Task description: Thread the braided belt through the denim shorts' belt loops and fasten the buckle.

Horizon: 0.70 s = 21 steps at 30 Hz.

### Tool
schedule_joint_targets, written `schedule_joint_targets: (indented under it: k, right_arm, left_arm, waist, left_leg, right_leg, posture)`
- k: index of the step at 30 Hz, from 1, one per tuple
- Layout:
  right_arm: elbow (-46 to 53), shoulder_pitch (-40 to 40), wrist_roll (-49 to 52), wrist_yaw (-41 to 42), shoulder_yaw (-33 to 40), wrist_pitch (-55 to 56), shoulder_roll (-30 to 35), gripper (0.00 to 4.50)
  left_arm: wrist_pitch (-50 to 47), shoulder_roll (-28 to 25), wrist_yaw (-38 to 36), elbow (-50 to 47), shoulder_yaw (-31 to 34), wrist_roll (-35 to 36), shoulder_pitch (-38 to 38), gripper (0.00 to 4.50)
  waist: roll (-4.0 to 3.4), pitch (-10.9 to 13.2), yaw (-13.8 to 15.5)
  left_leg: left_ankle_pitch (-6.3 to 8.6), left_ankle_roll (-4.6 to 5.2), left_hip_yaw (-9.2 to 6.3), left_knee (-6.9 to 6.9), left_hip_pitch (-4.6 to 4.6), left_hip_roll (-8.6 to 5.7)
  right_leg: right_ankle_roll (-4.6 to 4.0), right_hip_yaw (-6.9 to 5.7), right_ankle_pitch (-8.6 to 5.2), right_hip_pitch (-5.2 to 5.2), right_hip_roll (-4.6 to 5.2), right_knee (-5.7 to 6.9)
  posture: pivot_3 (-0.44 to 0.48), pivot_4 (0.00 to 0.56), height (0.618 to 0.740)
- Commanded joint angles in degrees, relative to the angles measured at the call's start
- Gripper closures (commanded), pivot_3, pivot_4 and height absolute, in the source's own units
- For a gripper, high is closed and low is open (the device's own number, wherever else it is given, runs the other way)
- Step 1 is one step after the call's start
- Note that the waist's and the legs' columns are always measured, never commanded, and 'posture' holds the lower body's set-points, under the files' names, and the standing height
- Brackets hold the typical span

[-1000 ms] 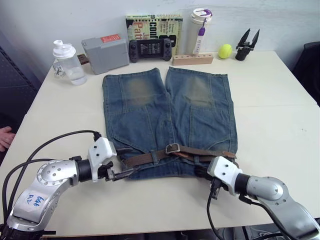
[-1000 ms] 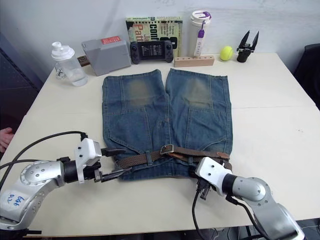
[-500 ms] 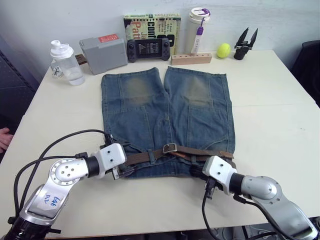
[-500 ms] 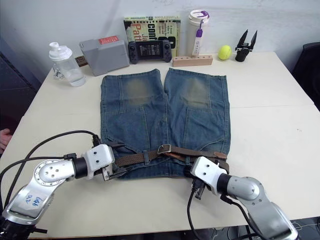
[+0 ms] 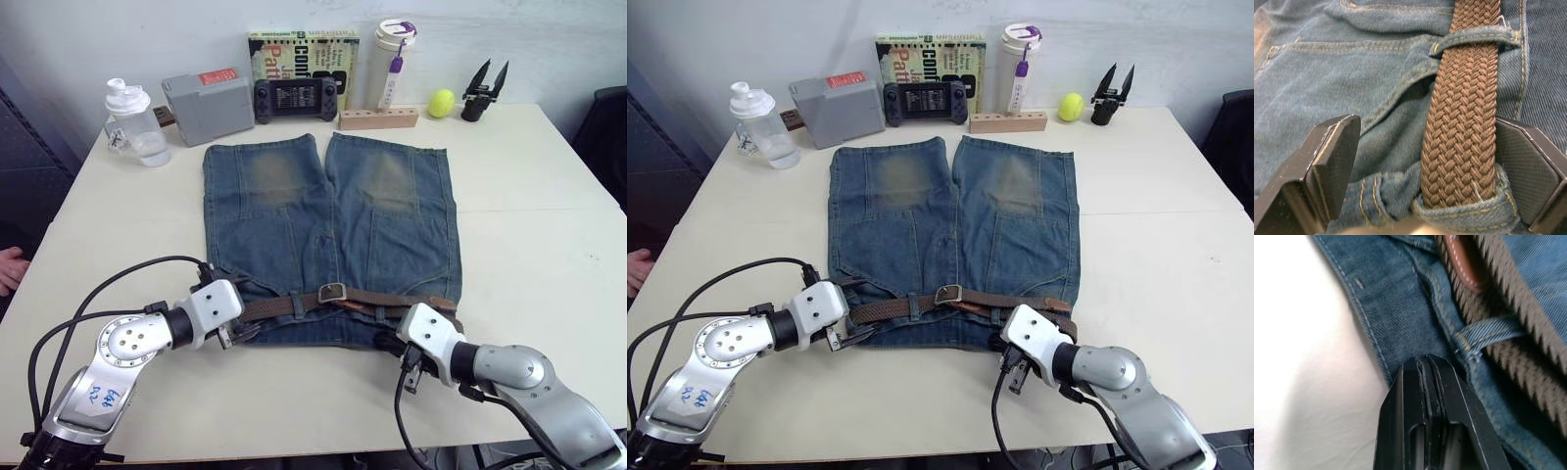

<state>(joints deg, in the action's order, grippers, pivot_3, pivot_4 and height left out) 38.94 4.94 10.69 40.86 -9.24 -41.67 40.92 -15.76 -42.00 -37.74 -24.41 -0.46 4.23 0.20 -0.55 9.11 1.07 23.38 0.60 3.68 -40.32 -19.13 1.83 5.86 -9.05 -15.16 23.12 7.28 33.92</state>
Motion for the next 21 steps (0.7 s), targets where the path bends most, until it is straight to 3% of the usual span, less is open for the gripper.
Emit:
schedule_joint_targets:
  k: [1, 12, 15, 21]
  right_arm:
    - [-4.6, 1.6, 1.3, -1.4, -3.2, -12.5, 0.5, 4.50]
    - [-6.1, -1.5, 2.2, -5.0, -4.2, -17.3, 0.6, 4.50]
    - [-6.0, -1.5, 2.6, -5.3, -4.3, -17.7, 0.7, 4.50]
    - [-5.8, -1.8, 3.1, -5.6, -4.7, -18.5, 0.8, 4.50]
  left_arm:
    - [0.0, 0.2, 0.9, -1.5, 3.6, 0.6, 0.3, 0.06]
    - [1.9, 3.0, 3.4, -1.4, 2.0, -2.2, 0.6, 0.06]
    - [3.8, 3.2, 2.7, -1.4, 1.5, -2.8, 1.1, 0.80]
    - [3.5, 5.0, 4.8, -2.3, 2.4, -3.4, 3.4, 3.05]
  waist:
    - [0.23, -0.2, 0.1]
    - [0.70, -0.8, 0.3]
    - [0.71, -0.8, 0.2]
    - [0.72, -0.8, 0.2]
  left_leg:
    - [0.00, 0.00, -0.01, 0.00, 0.02, 0.01]
    - [0.08, 0.14, -0.19, 0.17, 0.63, 0.05]
    - [0.09, 0.12, -0.18, 0.20, 0.67, 0.07]
    - [0.10, 0.12, -0.17, 0.23, 0.71, 0.09]
  right_leg:
    - [0.00, 0.00, 0.00, -0.02, 0.02, 0.00]
    - [-0.06, -0.03, -0.04, -0.69, 0.31, -0.24]
    - [-0.09, 0.00, -0.06, -0.69, 0.35, -0.34]
    - [-0.12, 0.08, -0.07, -0.69, 0.45, -0.36]
  posture:
    - [0.000, 0.150, 0.726]
    - [0.000, 0.150, 0.726]
    - [0.000, 0.150, 0.726]
    - [0.000, 0.150, 0.726]
